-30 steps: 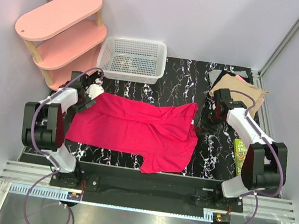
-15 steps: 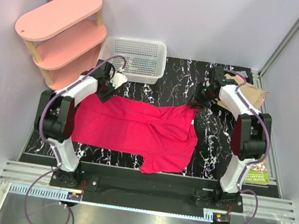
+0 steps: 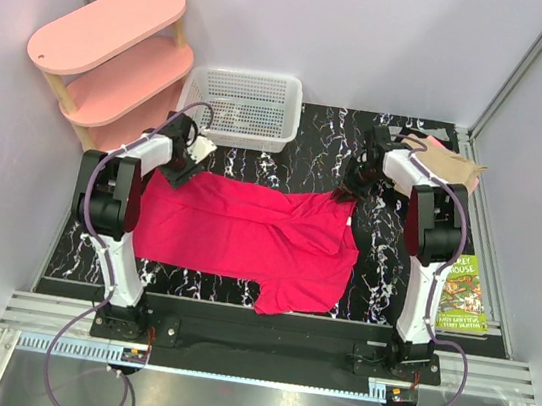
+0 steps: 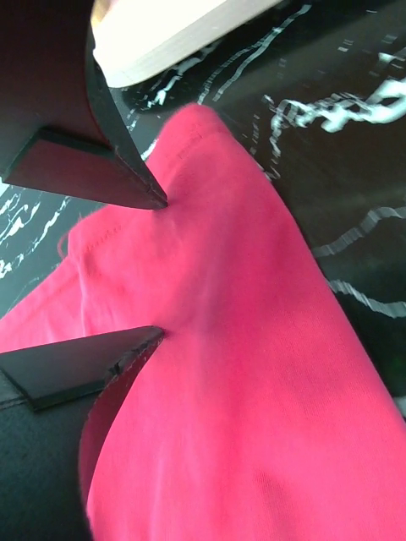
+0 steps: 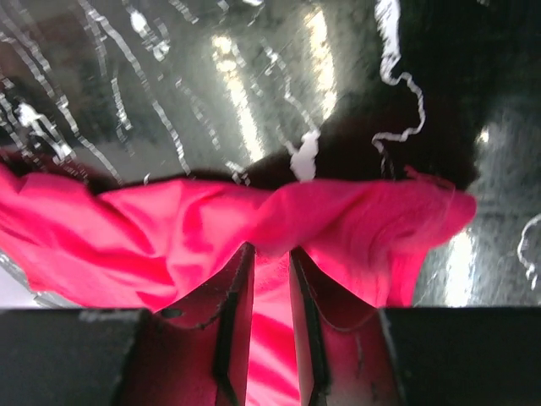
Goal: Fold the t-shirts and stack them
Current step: Fold the flattened tshirt in 1/3 of the way
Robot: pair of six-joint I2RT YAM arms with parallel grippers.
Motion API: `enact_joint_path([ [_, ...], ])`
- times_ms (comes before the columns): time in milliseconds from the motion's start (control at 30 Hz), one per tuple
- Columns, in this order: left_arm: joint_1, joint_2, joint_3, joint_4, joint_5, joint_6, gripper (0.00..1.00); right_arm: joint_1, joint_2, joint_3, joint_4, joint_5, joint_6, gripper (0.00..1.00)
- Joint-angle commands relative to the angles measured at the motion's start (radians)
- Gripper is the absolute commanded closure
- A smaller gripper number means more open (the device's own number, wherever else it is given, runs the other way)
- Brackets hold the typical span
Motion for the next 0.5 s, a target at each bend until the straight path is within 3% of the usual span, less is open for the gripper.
enact_joint_path([
  [0, 0.032, -0.001, -0.033, 0.041, -0.028, 0.017, 0.38, -0.017, 0.036, 0.049, -0.012, 0.045, -0.026, 0.70],
  [333, 0.063, -0.077, -0.181, 0.121, -0.025, 0.053, 0.39, -0.111, 0.099, 0.081, -0.052, 0.135, -0.056, 0.73],
  [467, 0.069, -0.088, -0.201, 0.133, -0.013, 0.049, 0.39, -0.118, 0.116, 0.098, -0.051, 0.079, -0.047, 0.75],
])
